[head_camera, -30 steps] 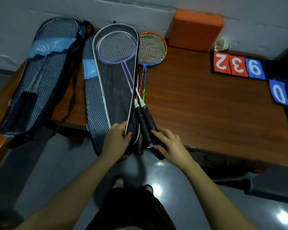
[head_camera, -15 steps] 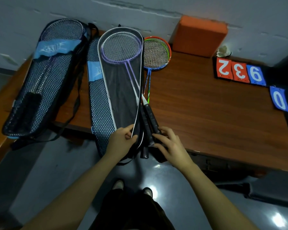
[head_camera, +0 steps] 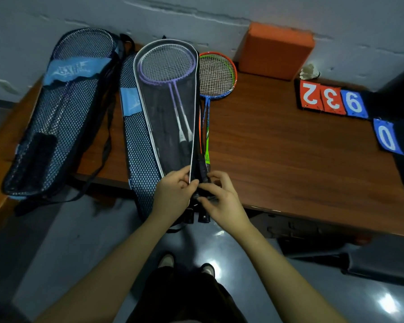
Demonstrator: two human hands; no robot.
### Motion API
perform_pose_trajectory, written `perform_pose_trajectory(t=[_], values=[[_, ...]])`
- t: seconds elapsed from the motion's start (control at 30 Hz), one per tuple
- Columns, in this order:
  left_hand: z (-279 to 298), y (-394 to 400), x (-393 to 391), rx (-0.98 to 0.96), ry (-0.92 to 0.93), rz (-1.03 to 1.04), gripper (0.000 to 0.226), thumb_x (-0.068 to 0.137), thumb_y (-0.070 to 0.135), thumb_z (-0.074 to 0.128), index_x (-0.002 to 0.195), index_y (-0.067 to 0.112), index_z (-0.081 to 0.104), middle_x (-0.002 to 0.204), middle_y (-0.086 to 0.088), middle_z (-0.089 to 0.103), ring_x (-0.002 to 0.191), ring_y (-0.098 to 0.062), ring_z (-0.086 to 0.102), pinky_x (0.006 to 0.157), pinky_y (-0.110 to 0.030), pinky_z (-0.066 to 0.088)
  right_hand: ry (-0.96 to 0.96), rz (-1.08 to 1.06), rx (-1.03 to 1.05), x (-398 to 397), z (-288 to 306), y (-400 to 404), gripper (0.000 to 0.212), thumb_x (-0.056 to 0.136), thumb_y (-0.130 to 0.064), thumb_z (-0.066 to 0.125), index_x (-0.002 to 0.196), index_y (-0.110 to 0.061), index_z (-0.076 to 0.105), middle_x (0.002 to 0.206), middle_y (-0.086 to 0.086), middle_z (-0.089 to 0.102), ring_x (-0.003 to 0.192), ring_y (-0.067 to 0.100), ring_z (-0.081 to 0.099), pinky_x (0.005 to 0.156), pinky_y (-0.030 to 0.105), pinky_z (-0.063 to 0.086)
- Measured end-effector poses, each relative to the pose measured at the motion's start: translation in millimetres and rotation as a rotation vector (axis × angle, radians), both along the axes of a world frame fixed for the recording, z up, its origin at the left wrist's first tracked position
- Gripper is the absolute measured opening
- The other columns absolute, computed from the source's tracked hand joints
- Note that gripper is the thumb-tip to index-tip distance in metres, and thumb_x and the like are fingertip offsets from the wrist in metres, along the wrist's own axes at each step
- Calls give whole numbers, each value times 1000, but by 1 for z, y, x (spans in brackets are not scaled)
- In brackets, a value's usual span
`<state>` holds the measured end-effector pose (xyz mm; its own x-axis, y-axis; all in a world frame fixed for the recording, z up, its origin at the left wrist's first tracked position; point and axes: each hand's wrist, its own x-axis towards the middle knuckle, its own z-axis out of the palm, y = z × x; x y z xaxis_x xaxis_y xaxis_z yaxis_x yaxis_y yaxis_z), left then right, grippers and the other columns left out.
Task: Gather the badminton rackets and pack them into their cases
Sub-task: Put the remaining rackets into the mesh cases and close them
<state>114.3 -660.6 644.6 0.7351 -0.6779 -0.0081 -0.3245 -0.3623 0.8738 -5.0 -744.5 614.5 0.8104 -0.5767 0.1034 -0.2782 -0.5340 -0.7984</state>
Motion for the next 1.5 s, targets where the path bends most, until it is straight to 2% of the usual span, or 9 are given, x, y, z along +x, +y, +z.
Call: perform_pose_trajectory(t=[0.1, 0.2, 0.4, 0.67, 0.87, 1.0, 1.13, 1.27, 1.5], values=[[4, 0, 4, -92, 174, 66, 33, 80, 5, 65, 108, 23, 66, 62, 5, 58, 53, 0, 50, 60, -12, 44, -53, -34, 162, 5, 13, -3, 45, 73, -7, 75, 116, -13, 62, 125, 3, 43, 117, 11, 45, 95, 9, 35], [6, 3, 7, -111, 201, 97, 31, 79, 1, 66, 107, 13, 67, 62, 5, 59, 53, 2, 52, 60, -10, 46, -42, 53, 173, 0, 19, -13, 51, 74, -6, 74, 122, -13, 56, 127, 3, 50, 120, 10, 47, 101, 18, 37], [8, 4, 13, -148, 282, 137, 33, 76, 2, 70, 109, 5, 66, 72, -4, 62, 69, -14, 58, 76, -30, 52, -111, -71, 134, 7, 11, -12, 27, 74, -10, 75, 98, -10, 63, 100, 0, 61, 89, 6, 56, 80, 23, 47], [13, 4, 16, -154, 279, 167, 32, 75, 3, 72, 106, 5, 66, 67, 2, 60, 59, -3, 56, 64, -15, 49, -81, -17, 76, 24, 2, -10, 25, 73, -31, 71, 97, -24, 71, 104, -10, 68, 103, 11, 58, 91, 48, 42], [8, 12, 15, -109, 274, 166, 28, 76, 1, 69, 102, 10, 67, 65, 3, 59, 59, -5, 53, 65, -14, 47, 85, -166, 264, 23, -6, -8, 37, 80, -46, 59, 115, -34, 60, 100, -13, 62, 101, 10, 58, 98, 44, 39], [7, 15, 16, -86, 264, 171, 32, 76, 2, 70, 105, 14, 65, 69, 2, 60, 60, -3, 53, 65, -12, 47, -18, -177, 610, 34, 0, -1, 40, 82, -4, 66, 120, -11, 56, 70, 0, 53, 62, 6, 50, 66, 18, 45], [-1, 21, 19, 0, 54, 23, 28, 79, 17, 67, 106, 13, 65, 88, 4, 60, 77, -7, 57, 78, -23, 49, -100, -204, 679, 38, 7, 3, 29, 83, 4, 62, 109, -9, 60, 75, 11, 44, 68, 19, 43, 65, 23, 40], [-15, 19, 20, 144, -170, -216, 51, 85, 46, 35, 118, 17, 61, 123, 1, 56, 114, -13, 45, 98, -20, 27, -164, -277, 705, 26, 9, -1, 18, 87, -3, 60, 103, -11, 64, 81, 12, 57, 74, 17, 53, 68, 24, 46], [-31, -5, 12, 378, -467, -454, 45, 86, 33, 33, 125, 24, 55, 130, 4, 54, 111, -23, 51, 89, -39, 44, -4, -350, 428, 5, 1, -27, 17, 84, -7, 62, 94, -21, 60, 69, -2, 60, 60, 9, 53, 58, 21, 45]])
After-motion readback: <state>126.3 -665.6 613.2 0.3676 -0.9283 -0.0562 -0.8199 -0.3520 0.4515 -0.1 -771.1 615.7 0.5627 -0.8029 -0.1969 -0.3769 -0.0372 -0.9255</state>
